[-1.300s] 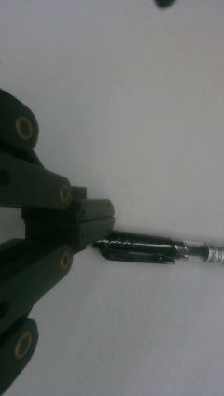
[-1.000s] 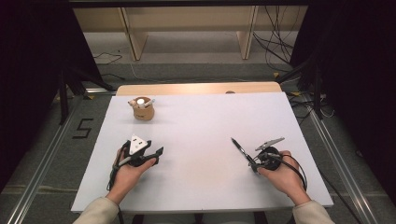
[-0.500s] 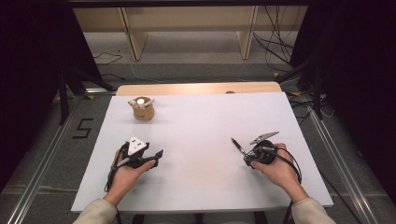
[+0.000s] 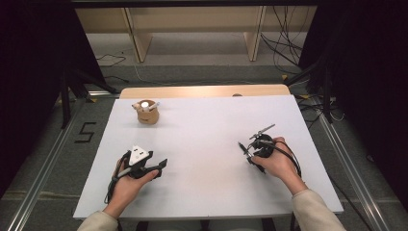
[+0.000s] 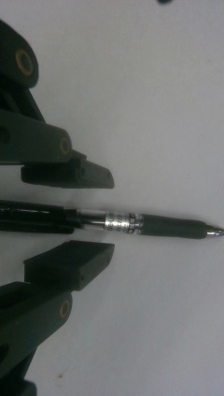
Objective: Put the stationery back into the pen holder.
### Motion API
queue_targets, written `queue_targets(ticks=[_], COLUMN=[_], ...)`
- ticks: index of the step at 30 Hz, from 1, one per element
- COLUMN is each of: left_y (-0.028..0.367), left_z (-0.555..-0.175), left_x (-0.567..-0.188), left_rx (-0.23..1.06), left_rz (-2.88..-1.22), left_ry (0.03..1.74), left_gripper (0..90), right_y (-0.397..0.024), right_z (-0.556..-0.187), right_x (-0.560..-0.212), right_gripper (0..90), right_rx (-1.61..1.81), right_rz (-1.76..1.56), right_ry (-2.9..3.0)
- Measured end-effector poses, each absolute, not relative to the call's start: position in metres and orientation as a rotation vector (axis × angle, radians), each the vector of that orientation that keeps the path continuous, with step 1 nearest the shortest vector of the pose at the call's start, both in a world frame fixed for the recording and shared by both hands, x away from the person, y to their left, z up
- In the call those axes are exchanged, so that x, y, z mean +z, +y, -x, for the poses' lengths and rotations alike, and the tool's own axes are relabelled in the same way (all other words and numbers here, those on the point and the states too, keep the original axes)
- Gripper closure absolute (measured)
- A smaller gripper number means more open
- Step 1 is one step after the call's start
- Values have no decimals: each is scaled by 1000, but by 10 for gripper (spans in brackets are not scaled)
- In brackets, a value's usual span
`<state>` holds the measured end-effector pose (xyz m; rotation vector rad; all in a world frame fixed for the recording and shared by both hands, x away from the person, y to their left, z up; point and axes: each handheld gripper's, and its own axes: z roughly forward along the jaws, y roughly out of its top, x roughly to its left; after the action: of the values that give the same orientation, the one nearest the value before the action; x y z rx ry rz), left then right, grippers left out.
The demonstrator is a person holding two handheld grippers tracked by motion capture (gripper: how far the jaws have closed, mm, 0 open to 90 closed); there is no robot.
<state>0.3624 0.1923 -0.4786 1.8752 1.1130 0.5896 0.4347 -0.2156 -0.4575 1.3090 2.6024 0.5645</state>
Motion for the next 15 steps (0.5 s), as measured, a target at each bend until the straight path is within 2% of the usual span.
queue_targets(ticks=[15], left_y=[192], left_z=[-364], left_x=[-480], left_rx=[589], left_rz=[-1878], left_ry=[1115], left_gripper=[348], right_y=[-206], right_z=[-445], right_x=[-459], right_gripper=[623], right_rx=[455], right_rz=[-1322], right_ry=[2642])
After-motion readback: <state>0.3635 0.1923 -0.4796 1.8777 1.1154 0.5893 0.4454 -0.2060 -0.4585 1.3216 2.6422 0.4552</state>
